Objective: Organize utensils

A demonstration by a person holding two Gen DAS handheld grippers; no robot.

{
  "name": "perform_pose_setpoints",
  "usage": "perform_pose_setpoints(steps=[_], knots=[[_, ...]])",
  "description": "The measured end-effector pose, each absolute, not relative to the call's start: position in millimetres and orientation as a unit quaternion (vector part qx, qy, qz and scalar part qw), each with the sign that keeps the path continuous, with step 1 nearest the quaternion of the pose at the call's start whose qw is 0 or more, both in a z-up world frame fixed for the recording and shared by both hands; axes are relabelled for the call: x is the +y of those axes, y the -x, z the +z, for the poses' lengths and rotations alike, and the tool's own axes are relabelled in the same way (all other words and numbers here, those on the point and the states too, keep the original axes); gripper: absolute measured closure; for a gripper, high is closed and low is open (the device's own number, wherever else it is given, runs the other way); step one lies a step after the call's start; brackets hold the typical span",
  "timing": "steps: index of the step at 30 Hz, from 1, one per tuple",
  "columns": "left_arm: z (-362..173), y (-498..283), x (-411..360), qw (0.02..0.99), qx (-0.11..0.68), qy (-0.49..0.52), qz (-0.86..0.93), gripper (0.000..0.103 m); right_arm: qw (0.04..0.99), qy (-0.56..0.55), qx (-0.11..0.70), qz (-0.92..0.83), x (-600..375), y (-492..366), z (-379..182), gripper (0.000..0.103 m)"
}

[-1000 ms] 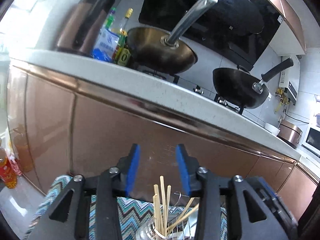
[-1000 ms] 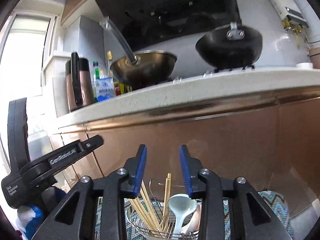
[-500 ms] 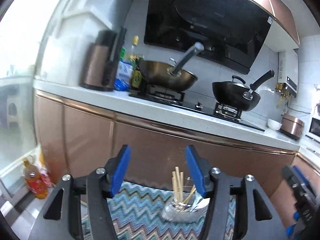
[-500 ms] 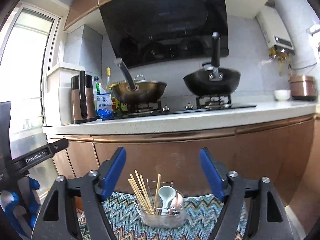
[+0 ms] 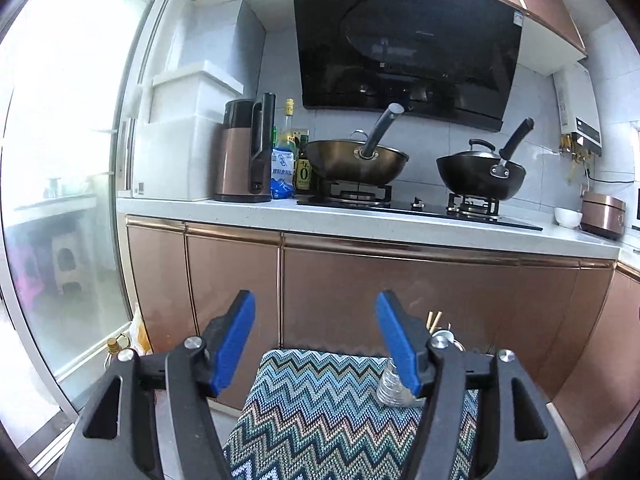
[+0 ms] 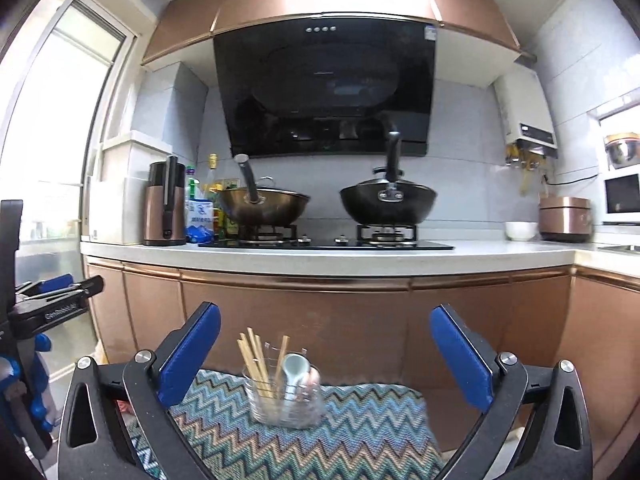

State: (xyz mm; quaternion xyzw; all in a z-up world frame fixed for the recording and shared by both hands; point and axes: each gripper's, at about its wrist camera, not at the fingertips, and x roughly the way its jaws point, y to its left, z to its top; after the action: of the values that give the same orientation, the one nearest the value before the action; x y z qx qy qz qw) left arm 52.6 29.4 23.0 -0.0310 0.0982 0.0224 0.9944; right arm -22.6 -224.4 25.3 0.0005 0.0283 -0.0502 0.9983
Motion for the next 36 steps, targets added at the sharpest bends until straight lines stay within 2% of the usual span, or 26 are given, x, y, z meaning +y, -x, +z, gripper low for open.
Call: perform_pose_setpoints(steps=[7, 12, 18, 36], knots=[[25, -34, 17, 0.996, 0.086, 0.011, 0.015, 0.041, 0.996, -0.012, 0.033, -0.084, -247, 42, 18, 0.0], [27, -19, 15, 0.997, 0.07, 0.002, 0.024, 0.031, 0.994, -0.004, 0.042, -0.099, -252, 45, 13, 0.0], [30, -11, 18, 0.997, 0.064, 0.007, 0.041, 0.026, 0.994, 0.003, 0.044, -0.1, -249, 48, 12, 0.0], [28, -1, 17, 0.998, 0.049, 0.001, 0.036, 0.024, 0.994, 0.016, 0.046, -0.099, -240, 48, 7, 0.0]])
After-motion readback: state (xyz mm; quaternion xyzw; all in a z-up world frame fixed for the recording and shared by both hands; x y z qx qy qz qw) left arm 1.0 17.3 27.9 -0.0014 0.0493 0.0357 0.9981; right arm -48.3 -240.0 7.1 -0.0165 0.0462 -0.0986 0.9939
